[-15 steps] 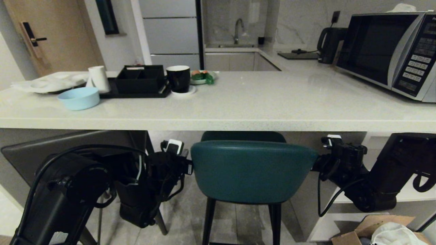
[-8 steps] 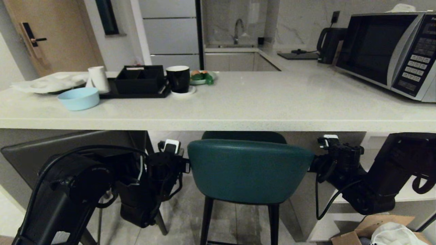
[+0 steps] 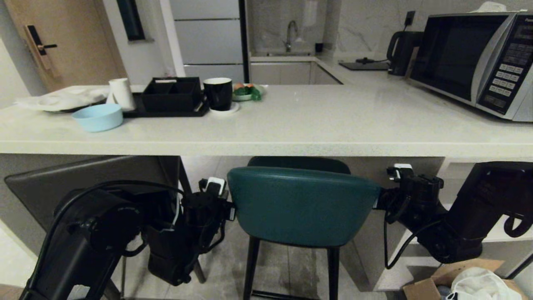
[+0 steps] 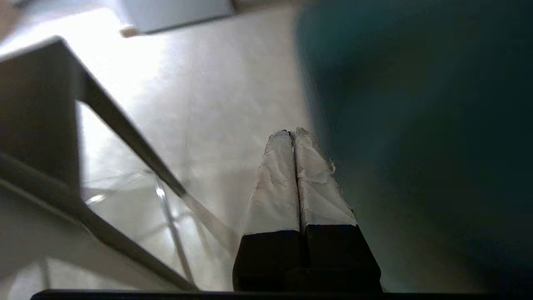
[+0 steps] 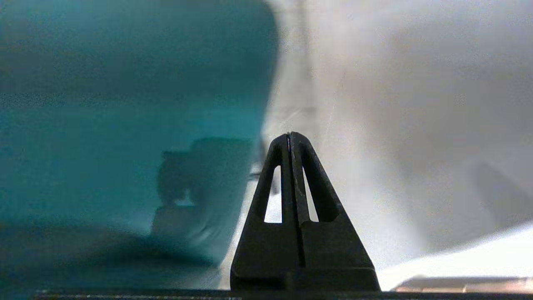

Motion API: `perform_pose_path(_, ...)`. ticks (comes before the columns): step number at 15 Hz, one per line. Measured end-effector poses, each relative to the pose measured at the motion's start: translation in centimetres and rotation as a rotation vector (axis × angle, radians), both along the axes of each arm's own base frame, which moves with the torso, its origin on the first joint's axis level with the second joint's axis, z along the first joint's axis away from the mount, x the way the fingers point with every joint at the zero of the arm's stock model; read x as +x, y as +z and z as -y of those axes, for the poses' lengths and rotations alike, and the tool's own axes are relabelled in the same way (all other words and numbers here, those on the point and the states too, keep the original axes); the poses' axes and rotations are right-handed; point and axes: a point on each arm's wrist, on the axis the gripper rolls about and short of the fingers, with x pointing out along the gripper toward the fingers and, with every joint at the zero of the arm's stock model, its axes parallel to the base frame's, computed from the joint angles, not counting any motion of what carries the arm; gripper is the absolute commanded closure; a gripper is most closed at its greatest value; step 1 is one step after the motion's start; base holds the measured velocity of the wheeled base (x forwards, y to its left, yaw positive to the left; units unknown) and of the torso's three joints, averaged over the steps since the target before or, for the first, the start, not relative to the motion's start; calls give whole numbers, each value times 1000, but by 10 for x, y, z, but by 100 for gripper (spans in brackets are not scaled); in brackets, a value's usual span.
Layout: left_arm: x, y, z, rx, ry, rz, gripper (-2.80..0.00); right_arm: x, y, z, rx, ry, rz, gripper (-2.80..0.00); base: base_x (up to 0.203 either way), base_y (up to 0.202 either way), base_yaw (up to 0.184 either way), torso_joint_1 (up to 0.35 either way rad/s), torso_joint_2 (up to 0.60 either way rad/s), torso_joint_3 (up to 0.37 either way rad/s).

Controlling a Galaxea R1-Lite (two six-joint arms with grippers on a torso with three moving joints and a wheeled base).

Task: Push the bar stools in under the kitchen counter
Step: Pull the blue chair out from under the dining table

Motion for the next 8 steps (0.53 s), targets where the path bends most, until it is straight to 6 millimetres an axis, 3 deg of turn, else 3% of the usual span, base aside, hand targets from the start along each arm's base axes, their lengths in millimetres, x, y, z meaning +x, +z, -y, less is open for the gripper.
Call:
perform_pose_path(6, -2, 4, 5, -4, -1, 15, 0, 0, 3, -2, -2, 1, -1, 0, -195, 0, -1, 1, 0, 0)
perform_pose_path(8, 0, 3, -3, 0, 18, 10, 0, 0, 3, 0, -2, -11, -6, 0, -64, 0, 0, -2, 1, 4)
